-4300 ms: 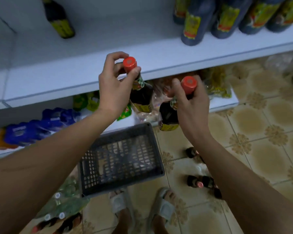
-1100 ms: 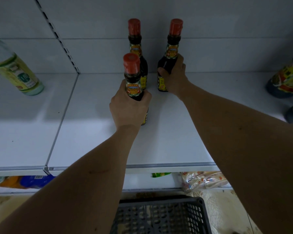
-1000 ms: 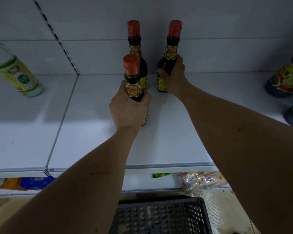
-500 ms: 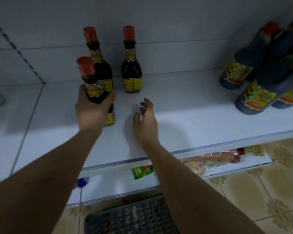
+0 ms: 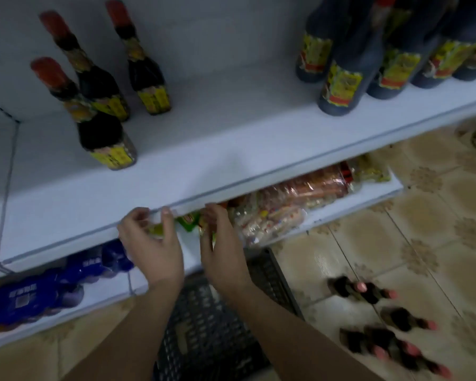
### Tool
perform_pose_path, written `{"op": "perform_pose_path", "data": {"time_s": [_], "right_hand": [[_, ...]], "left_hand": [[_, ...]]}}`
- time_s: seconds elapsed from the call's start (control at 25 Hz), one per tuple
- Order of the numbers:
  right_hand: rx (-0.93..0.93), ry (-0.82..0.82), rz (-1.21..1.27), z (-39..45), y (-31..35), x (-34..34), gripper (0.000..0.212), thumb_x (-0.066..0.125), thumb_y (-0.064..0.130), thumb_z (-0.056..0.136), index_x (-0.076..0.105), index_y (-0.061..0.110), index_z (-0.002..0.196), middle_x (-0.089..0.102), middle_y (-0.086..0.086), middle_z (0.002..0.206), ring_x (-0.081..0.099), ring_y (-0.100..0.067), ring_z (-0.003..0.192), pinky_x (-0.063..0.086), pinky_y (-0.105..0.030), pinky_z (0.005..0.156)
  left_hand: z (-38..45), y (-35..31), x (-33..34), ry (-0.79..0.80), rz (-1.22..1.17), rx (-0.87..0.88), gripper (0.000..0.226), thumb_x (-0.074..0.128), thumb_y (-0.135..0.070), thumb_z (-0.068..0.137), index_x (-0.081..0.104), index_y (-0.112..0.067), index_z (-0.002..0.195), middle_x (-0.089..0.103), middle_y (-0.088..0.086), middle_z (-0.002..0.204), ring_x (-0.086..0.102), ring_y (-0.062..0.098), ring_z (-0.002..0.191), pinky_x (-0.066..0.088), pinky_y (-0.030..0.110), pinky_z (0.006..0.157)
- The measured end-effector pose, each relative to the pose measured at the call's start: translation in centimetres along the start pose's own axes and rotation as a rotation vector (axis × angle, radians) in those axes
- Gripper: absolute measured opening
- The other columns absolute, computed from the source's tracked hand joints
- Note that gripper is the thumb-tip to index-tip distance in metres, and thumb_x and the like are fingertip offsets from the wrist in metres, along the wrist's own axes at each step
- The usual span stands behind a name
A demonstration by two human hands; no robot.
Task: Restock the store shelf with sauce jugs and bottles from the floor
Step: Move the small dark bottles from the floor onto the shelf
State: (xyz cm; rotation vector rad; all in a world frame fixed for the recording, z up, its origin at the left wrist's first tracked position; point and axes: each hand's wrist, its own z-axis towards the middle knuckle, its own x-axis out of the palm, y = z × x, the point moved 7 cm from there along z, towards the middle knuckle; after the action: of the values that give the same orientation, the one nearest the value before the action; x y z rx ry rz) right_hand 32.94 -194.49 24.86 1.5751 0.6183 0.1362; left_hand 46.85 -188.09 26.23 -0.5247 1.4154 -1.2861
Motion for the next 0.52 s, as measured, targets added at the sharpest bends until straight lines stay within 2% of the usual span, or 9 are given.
{"op": "perform_pose_path", "data": {"time_s": [0.12,0.2,0.36,0.52], "right_hand": [[0.221,0.017,-0.081,-6.7,-7.4,-3.0,0.041,0.046,0.017,0.100,0.042,0.030,0.139,0.059,0.012,0.125,0.057,-0.003,0.109,0.048,-0.026,0.093],[0.330,0.014,-0.135,-10.3,-11.5,-6.0,0.041,0.046,0.023,0.099,0.041,0.028,0.139,0.061,0.006,0.124,0.060,-0.014,0.110,0.050,-0.036,0.093],[0.455,-0.092,-0.219,-15.4,-18.6,-14.3,0.036,0.048,0.018,0.097,0.046,0.017,0.133,0.062,-0.008,0.120,0.060,-0.028,0.107,0.047,-0.036,0.084],[0.818,-0.047,-0.286,-21.3,-27.8,-21.0,0.042,0.052,0.027,0.095,0.037,0.019,0.134,0.060,-0.011,0.120,0.061,-0.035,0.106,0.050,-0.042,0.086]], "left_hand": [[-8.3,-0.2,4.5,0.283,0.019,-0.003,0.017,0.062,-0.028,0.095,0.049,-0.024,0.106,0.054,0.000,0.104,0.054,0.021,0.096,0.049,0.042,0.083],[-13.5,0.6,7.6,0.474,0.031,-0.035,0.019,0.064,-0.027,0.094,0.049,-0.025,0.106,0.056,0.001,0.103,0.055,0.017,0.094,0.052,0.040,0.081],[-24.2,3.6,13.6,0.894,0.171,-0.065,0.028,0.068,-0.024,0.090,0.050,-0.029,0.112,0.059,-0.003,0.101,0.060,0.014,0.095,0.053,0.037,0.084],[-32.9,6.0,18.5,1.143,0.244,-0.199,0.038,0.069,-0.002,0.086,0.052,-0.016,0.117,0.054,-0.003,0.096,0.058,0.023,0.094,0.052,0.042,0.087]]}}
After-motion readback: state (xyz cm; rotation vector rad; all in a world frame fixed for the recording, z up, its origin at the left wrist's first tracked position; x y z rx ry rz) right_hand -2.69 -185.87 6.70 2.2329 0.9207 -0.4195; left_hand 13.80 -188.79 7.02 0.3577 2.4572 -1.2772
